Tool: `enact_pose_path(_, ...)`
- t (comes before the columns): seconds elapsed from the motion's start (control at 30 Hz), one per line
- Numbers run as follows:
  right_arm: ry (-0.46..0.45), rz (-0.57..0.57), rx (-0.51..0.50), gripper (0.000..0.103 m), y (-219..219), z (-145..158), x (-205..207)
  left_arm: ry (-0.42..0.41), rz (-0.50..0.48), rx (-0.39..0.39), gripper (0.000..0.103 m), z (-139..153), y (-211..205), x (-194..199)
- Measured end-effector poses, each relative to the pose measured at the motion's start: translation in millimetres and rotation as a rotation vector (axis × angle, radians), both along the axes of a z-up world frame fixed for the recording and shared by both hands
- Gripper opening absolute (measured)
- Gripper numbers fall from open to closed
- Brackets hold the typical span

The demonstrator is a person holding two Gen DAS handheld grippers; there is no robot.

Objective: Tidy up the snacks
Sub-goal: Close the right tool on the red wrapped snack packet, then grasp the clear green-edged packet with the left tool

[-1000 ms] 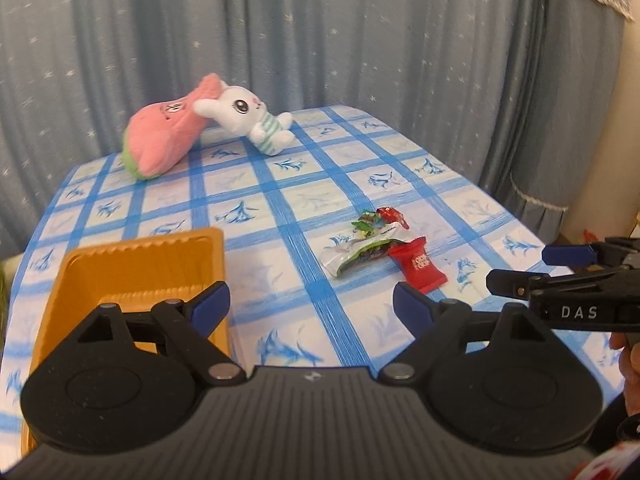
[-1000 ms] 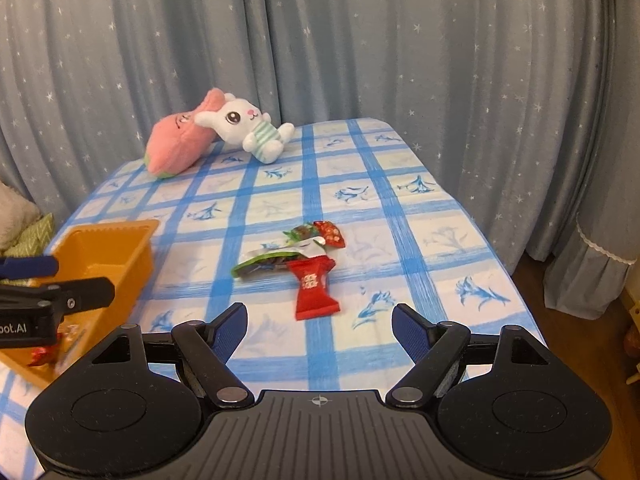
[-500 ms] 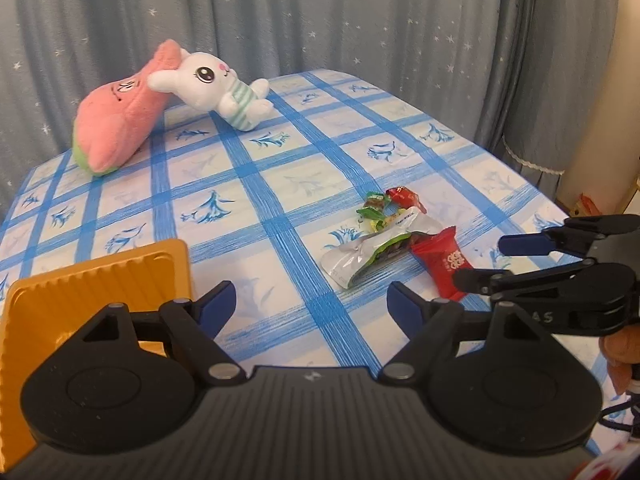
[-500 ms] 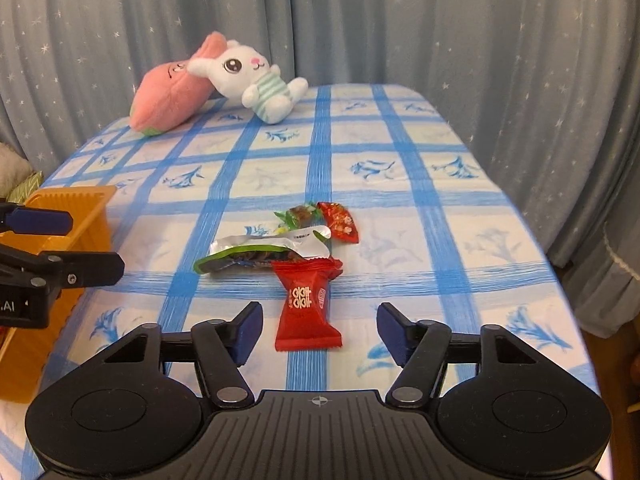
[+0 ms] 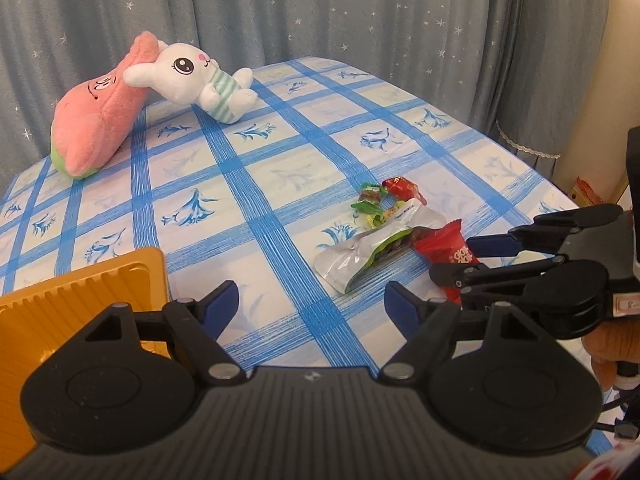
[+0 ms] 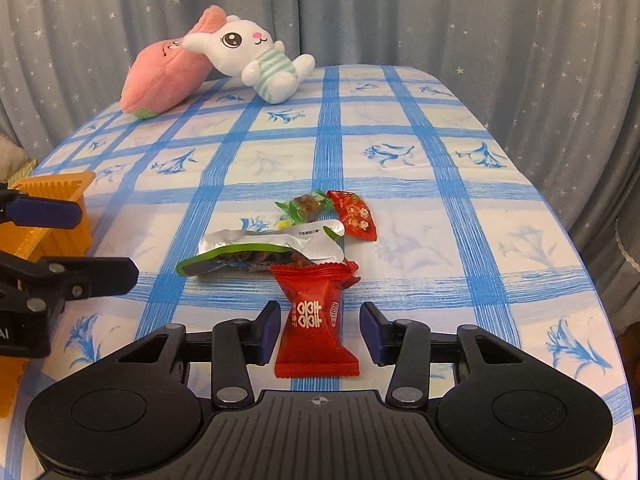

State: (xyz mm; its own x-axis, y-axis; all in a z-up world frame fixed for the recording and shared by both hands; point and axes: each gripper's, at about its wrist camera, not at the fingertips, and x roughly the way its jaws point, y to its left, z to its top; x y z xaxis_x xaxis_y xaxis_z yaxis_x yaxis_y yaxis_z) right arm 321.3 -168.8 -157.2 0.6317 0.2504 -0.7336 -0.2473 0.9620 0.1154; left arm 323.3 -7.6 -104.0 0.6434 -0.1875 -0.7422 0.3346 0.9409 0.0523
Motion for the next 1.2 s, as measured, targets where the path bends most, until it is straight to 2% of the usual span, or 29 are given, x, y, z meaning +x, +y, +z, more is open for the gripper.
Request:
enact_pose_path(0.1,0.013,0.009,-0.001,0.03,1.3,-3.0,2.1,0.004,-0.003,0.002,0.078,-1.6,-2.0,0.9)
enact_pose_path(0.2,0.013,-0.001,0.001,0.026,-0.7,-0.6,-0.4,0.009,-0.012,0.005,0.078,-2.9,-5.4,3.1)
enact_pose_path(0.5,-0.001,-0.121,0.034,0.026,-31.9,12.5,-11.7,0.035,-0.097,0.04,0.078,-17.0,-28.9,25.9)
enact_pose_path(0.7,0.02,-0.176,0.052,0.026,-47.5,8.2,-9.5,0.035,-0.19,0.07,0.077,-25.7,-52.2,49.3)
enact_pose_path(0.83,0.02,-0.188,0.063,0.026,-51.7,7.3,-9.4,0.008,-0.264,0.149,0.075,-30.9,-70.3,58.9)
enact_pose_path(1.03,0.026,-0.203,0.072,0.026,-54.3,4.8,-7.6,0.061,-0.338,0.165,0.062,-43.0,-84.0,73.5)
enact_pose_path(1.2,0.027,-0.22,0.085,0.026,-58.9,5.2,-7.7,0.129,-0.327,0.124,0.038,-45.6,-82.2,78.3)
